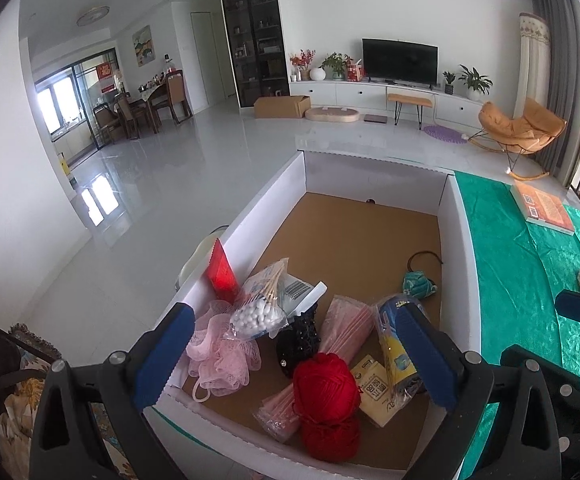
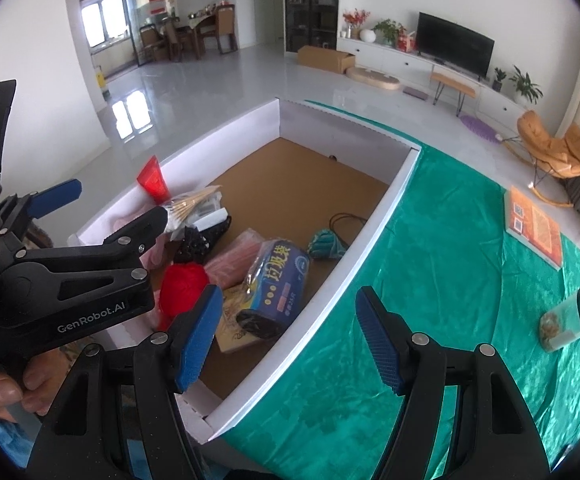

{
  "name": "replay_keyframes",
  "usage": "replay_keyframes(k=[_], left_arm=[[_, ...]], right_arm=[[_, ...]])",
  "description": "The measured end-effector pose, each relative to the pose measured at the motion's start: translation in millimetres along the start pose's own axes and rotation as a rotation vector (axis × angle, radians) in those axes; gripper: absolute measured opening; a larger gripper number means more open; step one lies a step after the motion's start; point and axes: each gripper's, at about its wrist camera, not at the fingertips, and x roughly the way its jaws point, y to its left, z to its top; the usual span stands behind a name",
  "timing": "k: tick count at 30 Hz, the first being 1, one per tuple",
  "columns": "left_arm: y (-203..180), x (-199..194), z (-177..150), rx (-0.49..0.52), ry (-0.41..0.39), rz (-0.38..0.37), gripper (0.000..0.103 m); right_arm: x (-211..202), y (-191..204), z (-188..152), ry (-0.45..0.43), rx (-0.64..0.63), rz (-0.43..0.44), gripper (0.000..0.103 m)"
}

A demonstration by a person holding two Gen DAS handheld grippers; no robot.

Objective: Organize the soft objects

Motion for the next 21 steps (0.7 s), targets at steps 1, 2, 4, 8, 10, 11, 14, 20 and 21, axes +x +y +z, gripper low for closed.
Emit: replay_keyframes(k=[1, 2, 4, 8, 10, 11, 14, 20, 21], left_arm=[[0, 0, 0, -0.001, 0.004, 0.0, 0.1], [0, 0, -1, -0.002, 0.008, -0.001, 0.1], [1, 0, -1, -0.004, 0.011, -0.001, 0.1], [4, -2, 0, -0.013, 0.008, -0.002, 0.1], [5, -3, 0, -0.015, 0.006, -0.004, 0.1], [6, -4, 0, -0.016, 0.005, -0.004, 0.1], [6, -4, 0, -0.016, 0.004, -0.009, 0.1], [4, -12, -4, -0.031, -0.035, -0.066, 0.1], [0, -14, -5, -0.025, -0.049, -0.069, 0.1]], right_arm=[[0, 1, 0, 0.002, 0.001, -0.003, 0.072], [0, 1, 1, 0.004, 0.003, -0.005, 0.072], [-1, 3, 2, 0.007, 0.001, -0.003, 0.072], [-1, 7, 2, 0.014, -0.006, -0.008, 0.072], [0, 9, 4, 0.016, -0.006, -0.008, 0.072], [0, 10, 4, 0.017, -0.008, -0.008, 0.072], [1, 12, 4, 0.019, -0.012, -0.01, 0.072], [1, 11, 1, 0.007, -0.006, -0.013, 0.072], [-1, 9, -1, -0.006, -0.002, -0.012, 0.072]])
